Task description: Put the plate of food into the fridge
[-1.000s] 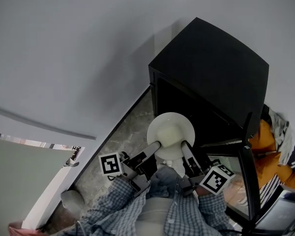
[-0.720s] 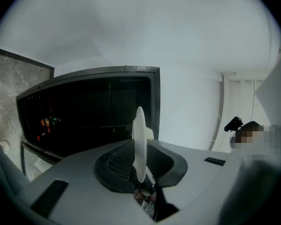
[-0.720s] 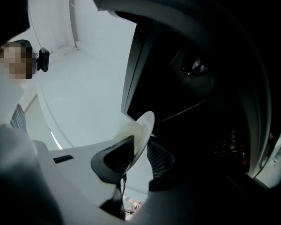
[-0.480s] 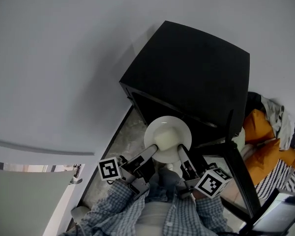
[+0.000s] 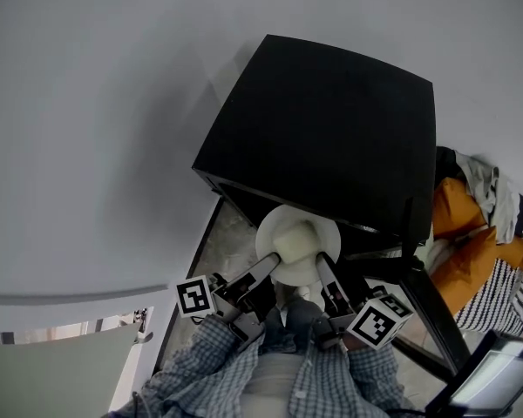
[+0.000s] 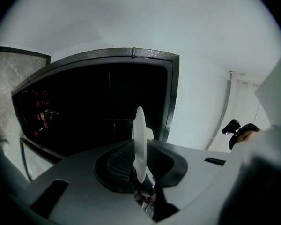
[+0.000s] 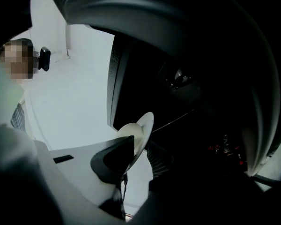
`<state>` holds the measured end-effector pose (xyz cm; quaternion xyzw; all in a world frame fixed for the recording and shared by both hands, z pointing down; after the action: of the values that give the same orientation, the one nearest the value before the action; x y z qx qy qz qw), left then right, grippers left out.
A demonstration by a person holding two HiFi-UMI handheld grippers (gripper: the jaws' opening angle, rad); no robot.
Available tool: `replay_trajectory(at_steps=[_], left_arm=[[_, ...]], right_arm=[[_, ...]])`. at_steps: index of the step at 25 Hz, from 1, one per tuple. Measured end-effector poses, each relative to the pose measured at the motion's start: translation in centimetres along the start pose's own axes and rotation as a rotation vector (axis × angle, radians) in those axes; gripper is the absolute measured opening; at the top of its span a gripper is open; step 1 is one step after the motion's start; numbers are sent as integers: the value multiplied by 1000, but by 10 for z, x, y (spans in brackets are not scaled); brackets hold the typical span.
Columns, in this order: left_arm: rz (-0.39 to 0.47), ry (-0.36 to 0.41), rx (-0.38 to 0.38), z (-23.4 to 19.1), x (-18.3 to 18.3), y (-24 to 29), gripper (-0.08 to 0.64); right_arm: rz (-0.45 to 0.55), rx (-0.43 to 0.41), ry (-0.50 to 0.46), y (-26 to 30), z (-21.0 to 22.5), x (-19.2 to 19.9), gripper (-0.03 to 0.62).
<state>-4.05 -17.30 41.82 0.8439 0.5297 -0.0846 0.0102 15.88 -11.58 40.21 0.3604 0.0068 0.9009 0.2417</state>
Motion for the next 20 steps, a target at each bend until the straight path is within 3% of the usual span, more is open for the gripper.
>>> replay_trajectory(at_steps=[12, 20], left_arm=[[-75, -44, -6, -10, -38, 18, 60], [-82, -58, -4, -21, -62, 33, 60]], right_arm=[[56, 86, 19, 25, 4, 1, 91], [99, 115, 113, 40, 8, 8, 91]])
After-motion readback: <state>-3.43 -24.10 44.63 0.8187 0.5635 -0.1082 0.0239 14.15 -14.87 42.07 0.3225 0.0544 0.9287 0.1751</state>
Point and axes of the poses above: the fingertips, and each gripper's own axes: y forward along the fingers, z to its right, x out of its underside, the point moved 8 cm from there along -y, backward along the fingers, and after that the axes turned 9 degrees about -y, right-handed, at the moved point
